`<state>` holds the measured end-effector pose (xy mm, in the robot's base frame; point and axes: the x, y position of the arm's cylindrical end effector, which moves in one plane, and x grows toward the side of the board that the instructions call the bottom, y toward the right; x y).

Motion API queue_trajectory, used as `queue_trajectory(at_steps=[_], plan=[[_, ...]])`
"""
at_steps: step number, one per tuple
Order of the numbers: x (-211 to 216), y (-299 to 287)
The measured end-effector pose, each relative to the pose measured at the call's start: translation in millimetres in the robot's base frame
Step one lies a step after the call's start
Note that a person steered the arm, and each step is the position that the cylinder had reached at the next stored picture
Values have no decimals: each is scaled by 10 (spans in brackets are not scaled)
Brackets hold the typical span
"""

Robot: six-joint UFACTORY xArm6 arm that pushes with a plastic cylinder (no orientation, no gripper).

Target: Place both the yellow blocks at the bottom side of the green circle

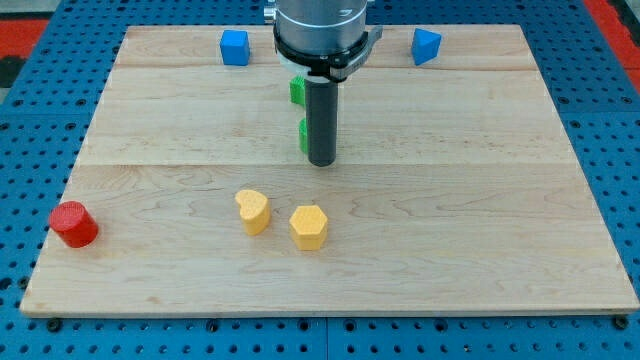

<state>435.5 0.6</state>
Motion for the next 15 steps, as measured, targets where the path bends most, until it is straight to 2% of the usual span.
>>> queue_trajectory(at_steps=[1,2,3,5,6,7,8,9,10,11,12,13,14,15], plan=[[625,181],[1596,524],[1780,259],[644,-68],[898,102],[1469,-119],[1394,-1013],[850,-1049],[648,-1006],[701,-768],[850,-857],[1108,-864],[1551,-779],[1632,-508]])
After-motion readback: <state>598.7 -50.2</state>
